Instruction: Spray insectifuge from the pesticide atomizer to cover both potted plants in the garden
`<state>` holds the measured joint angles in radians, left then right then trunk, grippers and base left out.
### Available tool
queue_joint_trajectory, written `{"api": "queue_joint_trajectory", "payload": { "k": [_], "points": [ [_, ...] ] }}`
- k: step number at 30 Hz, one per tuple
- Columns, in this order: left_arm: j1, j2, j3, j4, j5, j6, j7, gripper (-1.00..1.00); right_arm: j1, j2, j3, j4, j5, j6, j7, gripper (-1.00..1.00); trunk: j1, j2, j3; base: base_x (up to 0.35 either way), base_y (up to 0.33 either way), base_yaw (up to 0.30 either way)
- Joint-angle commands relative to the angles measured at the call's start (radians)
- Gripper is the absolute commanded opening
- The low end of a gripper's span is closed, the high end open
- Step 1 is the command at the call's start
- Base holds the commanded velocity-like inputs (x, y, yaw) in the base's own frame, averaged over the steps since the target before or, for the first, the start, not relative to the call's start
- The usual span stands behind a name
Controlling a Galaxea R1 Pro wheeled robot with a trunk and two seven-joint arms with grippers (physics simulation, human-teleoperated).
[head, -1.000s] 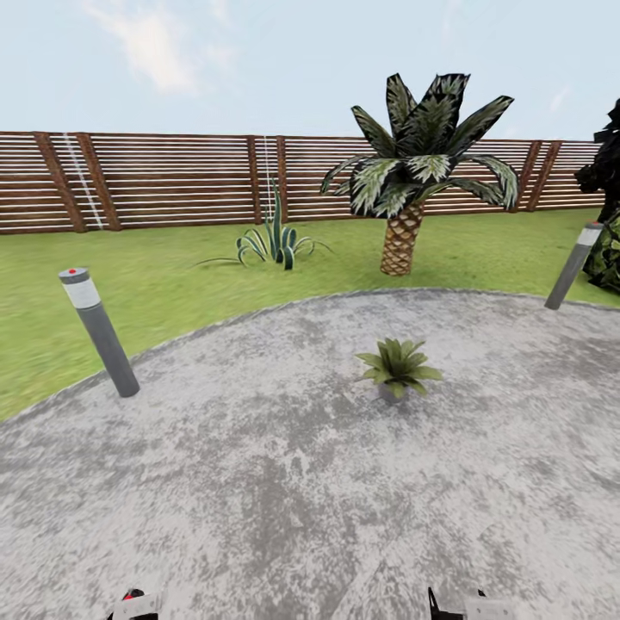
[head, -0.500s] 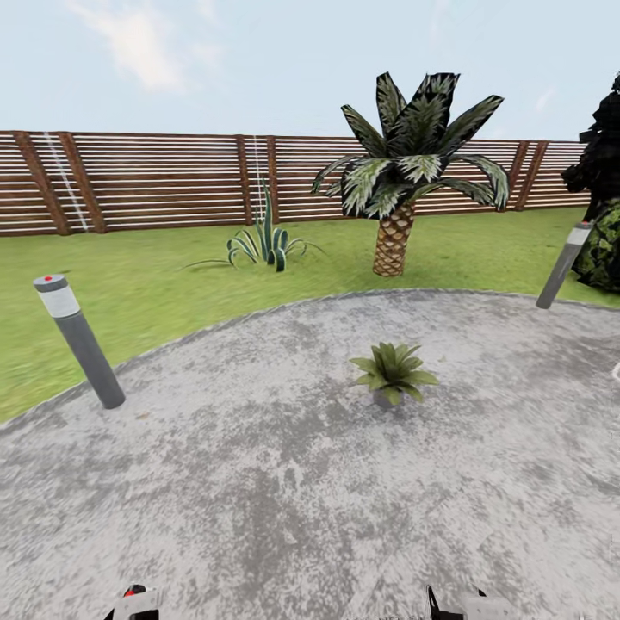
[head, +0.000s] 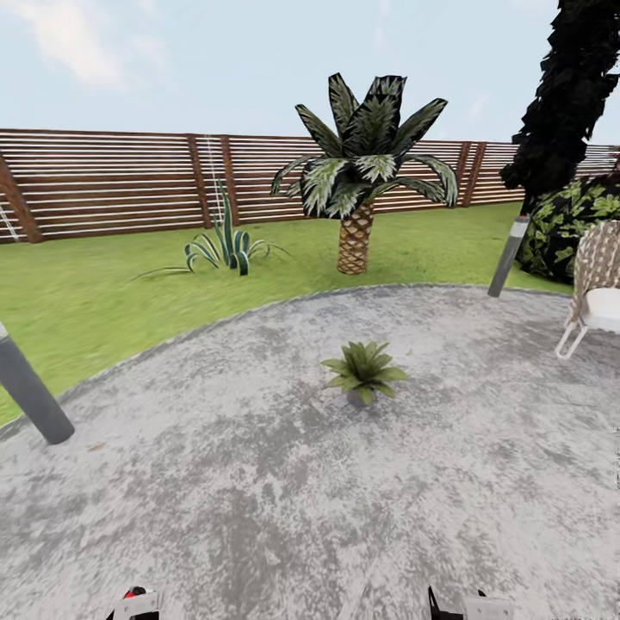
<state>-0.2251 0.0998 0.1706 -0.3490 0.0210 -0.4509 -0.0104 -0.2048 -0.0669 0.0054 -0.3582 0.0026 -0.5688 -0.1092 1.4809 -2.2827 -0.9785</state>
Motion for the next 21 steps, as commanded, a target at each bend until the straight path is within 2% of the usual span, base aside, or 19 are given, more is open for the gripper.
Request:
{"api": "queue_joint_trajectory", "payload": {
  "k": [1, 21],
  "points": [
    [0.000, 0.000, 0.001, 0.001, 0.002, -0.003, -0.001, -1.00, -0.001, 0.000, 0.001, 0.001, 0.000, -0.003, -0.003, 1.00, 0.000, 0.000, -0.001, 0.246, 0.226, -0.291],
    [0.000, 0.000, 0.001, 0.001, 0.002, -0.003, -0.002, -1.00, -0.001, 0.001, 0.001, 0.001, 0.000, -0.002, -0.003, 1.00, 0.000, 0.000, -0.001, 0.250, 0.230, -0.272]
  ]
}}
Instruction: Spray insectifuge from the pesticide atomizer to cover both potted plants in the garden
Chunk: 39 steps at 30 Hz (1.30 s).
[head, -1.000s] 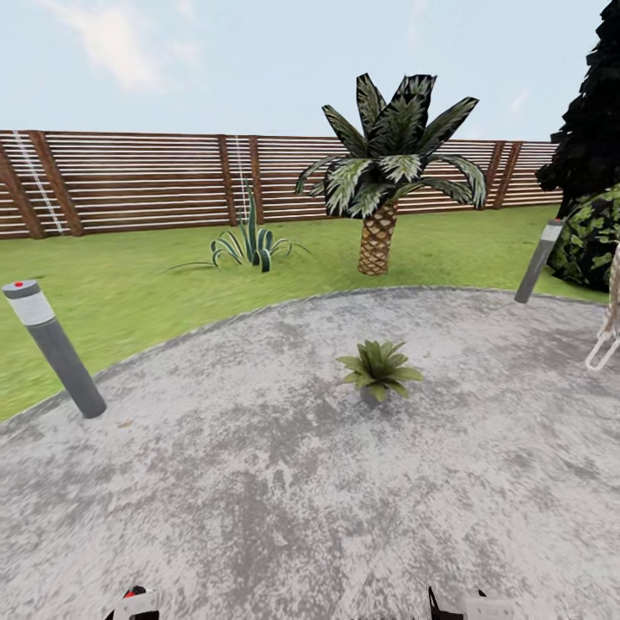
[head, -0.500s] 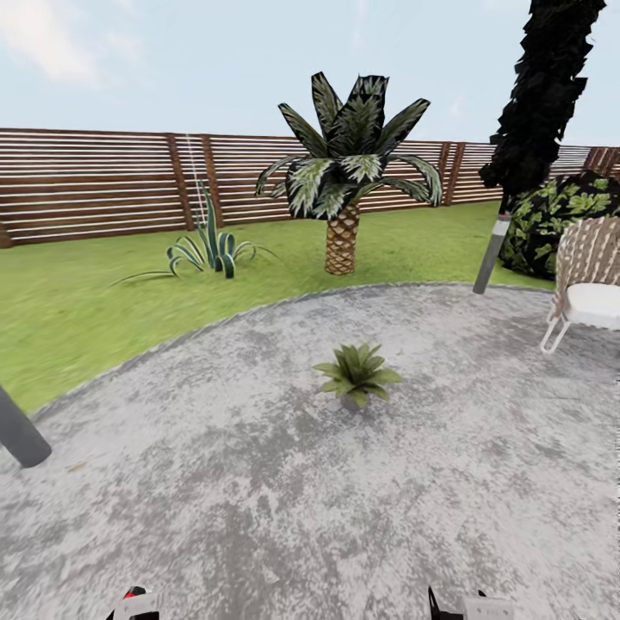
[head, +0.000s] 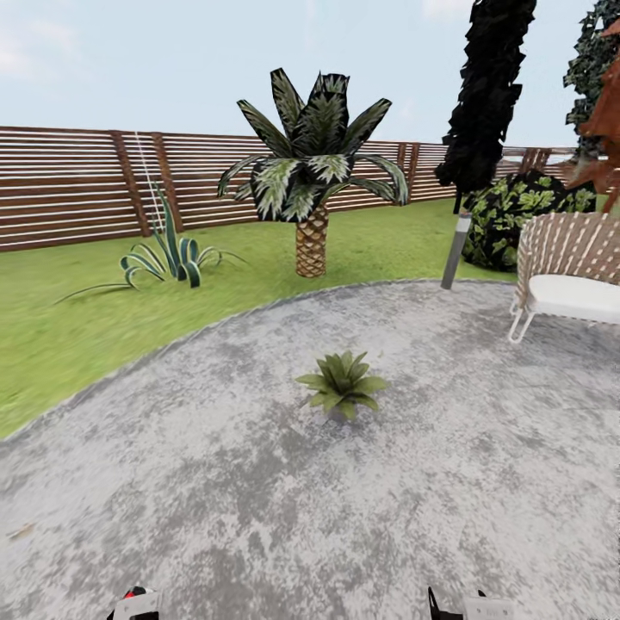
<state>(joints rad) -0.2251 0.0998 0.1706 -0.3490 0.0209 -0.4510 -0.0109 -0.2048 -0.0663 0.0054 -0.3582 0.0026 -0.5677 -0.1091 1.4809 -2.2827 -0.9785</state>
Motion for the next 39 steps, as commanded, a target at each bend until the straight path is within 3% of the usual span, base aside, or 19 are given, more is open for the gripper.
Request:
{"api": "queue_joint_trajectory", "payload": {
  "k": [1, 17, 31, 39],
  "points": [
    [0.000, 0.000, 0.001, 0.001, 0.002, -0.003, -0.001, -1.00, -0.001, 0.000, 0.001, 0.001, 0.000, -0.003, -0.003, 1.00, 0.000, 0.000, -0.001, 0.252, 0.241, -0.259],
    [0.000, 0.000, 0.001, -0.001, 0.003, -0.003, 0.000, -1.00, -0.001, 0.000, 0.001, 0.001, 0.000, -0.004, -0.003, 1.00, 0.000, 0.000, -0.001, 0.226, 0.265, -0.214],
    [0.000, 0.000, 0.001, -0.002, 0.003, -0.003, -0.001, -1.00, -0.001, 0.000, 0.001, 0.001, 0.000, -0.003, -0.003, 1.00, 0.000, 0.000, -0.001, 0.180, 0.292, -0.031],
    [0.000, 0.000, 0.001, -0.002, 0.003, -0.003, -0.001, -1.00, -0.001, 0.000, 0.001, 0.001, 0.000, -0.003, -0.003, 1.00, 0.000, 0.000, 0.003, 0.162, 0.298, -0.205]
  ]
}}
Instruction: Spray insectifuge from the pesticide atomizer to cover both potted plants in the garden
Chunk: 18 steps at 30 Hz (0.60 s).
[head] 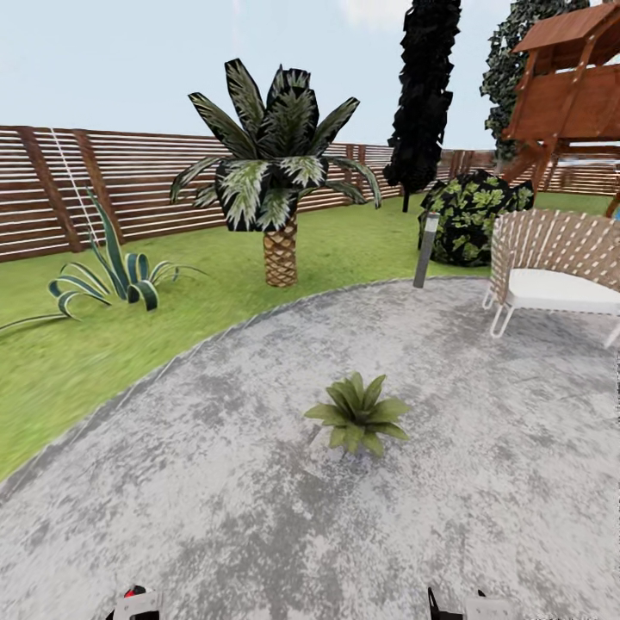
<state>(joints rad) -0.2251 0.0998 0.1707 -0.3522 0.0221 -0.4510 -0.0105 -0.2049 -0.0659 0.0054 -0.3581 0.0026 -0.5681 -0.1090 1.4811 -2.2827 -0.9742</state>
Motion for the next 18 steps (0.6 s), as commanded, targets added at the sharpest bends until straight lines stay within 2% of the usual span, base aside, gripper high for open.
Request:
{"api": "queue_joint_trajectory", "payload": {
  "k": [1, 16, 18],
  "points": [
    [0.000, 0.000, 0.001, 0.001, 0.002, -0.003, -0.001, -1.00, -0.001, 0.000, 0.001, 0.001, 0.000, -0.003, -0.003, 1.00, 0.000, 0.000, 0.000, 0.141, 0.298, -0.237],
    [0.000, 0.000, 0.001, 0.002, 0.001, -0.003, -0.001, -1.00, -0.001, 0.000, 0.001, 0.001, 0.000, -0.003, -0.003, 1.00, 0.000, 0.000, 0.009, 0.115, 0.299, -0.239],
    [0.000, 0.000, 0.001, 0.002, 0.001, -0.003, 0.000, -1.00, -0.001, 0.000, 0.001, 0.001, 0.000, -0.003, -0.003, 1.00, 0.000, 0.000, 0.010, 0.068, 0.134, -0.239]
  ]
}}
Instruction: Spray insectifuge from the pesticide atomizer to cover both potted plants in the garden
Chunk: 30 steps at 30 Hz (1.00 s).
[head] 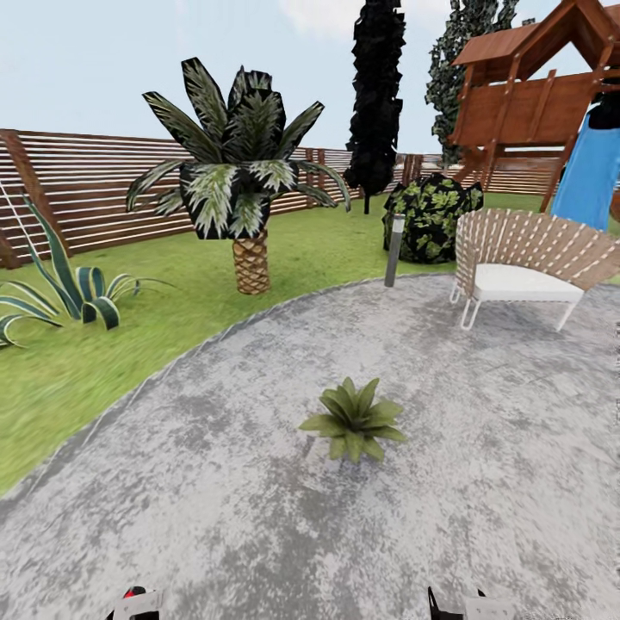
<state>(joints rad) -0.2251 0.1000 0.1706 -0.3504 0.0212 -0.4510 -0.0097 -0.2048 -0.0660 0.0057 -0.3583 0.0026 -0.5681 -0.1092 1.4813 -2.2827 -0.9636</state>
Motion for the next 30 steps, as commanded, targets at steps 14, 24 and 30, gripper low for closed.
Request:
{"api": "queue_joint_trajectory", "payload": {
  "k": [14, 24, 30],
  "points": [
    [0.000, 0.000, 0.001, 0.001, 0.003, -0.003, -0.001, -1.00, -0.001, 0.000, 0.001, 0.001, 0.000, -0.004, -0.003, 1.00, 0.000, 0.000, 0.007, 0.004, 0.008, -0.239],
    [0.000, 0.000, 0.001, 0.002, 0.002, -0.003, -0.001, -1.00, -0.001, 0.000, 0.001, 0.001, 0.000, -0.003, -0.003, 1.00, 0.000, 0.000, 0.013, 0.080, 0.025, -0.229],
    [0.000, 0.000, 0.001, 0.002, 0.002, -0.003, -0.002, -1.00, -0.001, 0.000, 0.001, 0.001, 0.000, -0.003, -0.003, 1.00, 0.000, 0.000, 0.013, 0.110, 0.019, -0.050]
  ]
}}
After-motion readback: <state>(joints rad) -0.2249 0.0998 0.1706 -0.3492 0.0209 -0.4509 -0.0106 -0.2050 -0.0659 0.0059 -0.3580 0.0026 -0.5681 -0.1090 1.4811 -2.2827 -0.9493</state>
